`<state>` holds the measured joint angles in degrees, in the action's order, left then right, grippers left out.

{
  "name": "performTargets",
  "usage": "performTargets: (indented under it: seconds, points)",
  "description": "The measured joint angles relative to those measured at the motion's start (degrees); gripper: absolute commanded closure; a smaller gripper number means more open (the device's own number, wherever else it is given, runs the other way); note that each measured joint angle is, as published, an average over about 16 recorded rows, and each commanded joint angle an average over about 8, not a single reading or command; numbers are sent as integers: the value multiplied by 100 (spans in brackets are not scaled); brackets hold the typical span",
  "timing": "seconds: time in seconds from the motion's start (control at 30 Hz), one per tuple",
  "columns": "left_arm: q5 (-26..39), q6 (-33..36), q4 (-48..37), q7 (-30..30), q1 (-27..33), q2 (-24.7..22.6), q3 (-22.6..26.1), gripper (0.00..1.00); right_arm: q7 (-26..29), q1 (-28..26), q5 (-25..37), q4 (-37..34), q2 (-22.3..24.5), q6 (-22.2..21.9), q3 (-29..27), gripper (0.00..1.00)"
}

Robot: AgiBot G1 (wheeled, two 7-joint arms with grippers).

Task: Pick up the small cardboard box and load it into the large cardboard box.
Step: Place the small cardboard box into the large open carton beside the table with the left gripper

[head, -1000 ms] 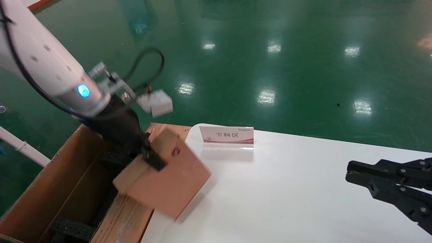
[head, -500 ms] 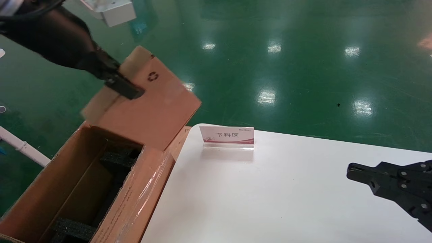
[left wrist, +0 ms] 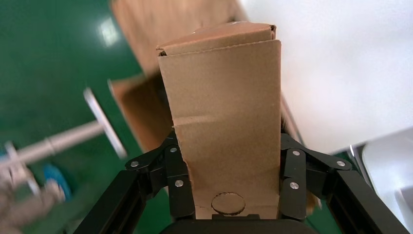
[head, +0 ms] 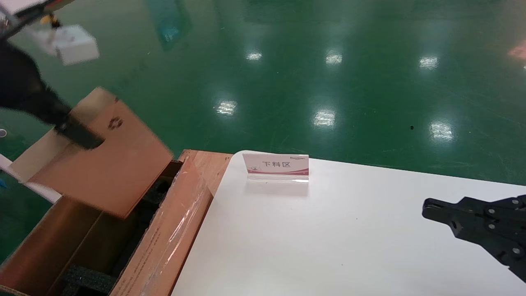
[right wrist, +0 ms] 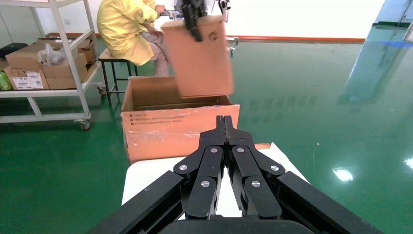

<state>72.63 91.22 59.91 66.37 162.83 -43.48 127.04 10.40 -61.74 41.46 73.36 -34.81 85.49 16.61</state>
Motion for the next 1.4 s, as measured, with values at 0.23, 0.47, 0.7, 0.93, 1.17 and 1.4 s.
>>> performTargets:
  seconds: [0.23,0.47,0.7,0.93,1.17,1.4]
  points:
    - [-77,-74,-19,125,41,95,817,100,-1,-1,-2,0,1,-1,2,0]
    - [-118,-176,-134,158,-74,290,1245,100,-2,-1,-3,0,2,-2,5,0]
    - [-144,-338,-298,111,-307,495,1434,100,-4,-2,-5,0,3,-3,7,0]
    - [-153,-560,-513,28,-680,559,1513,100,-5,-2,-7,0,4,-4,10,0]
    - [-146,-810,-727,6,-1075,572,1559,100,-6,-3,-8,0,5,-5,12,0]
    - [-162,-1079,-920,7,-1414,593,1574,100,-7,-3,-10,0,6,-6,14,0]
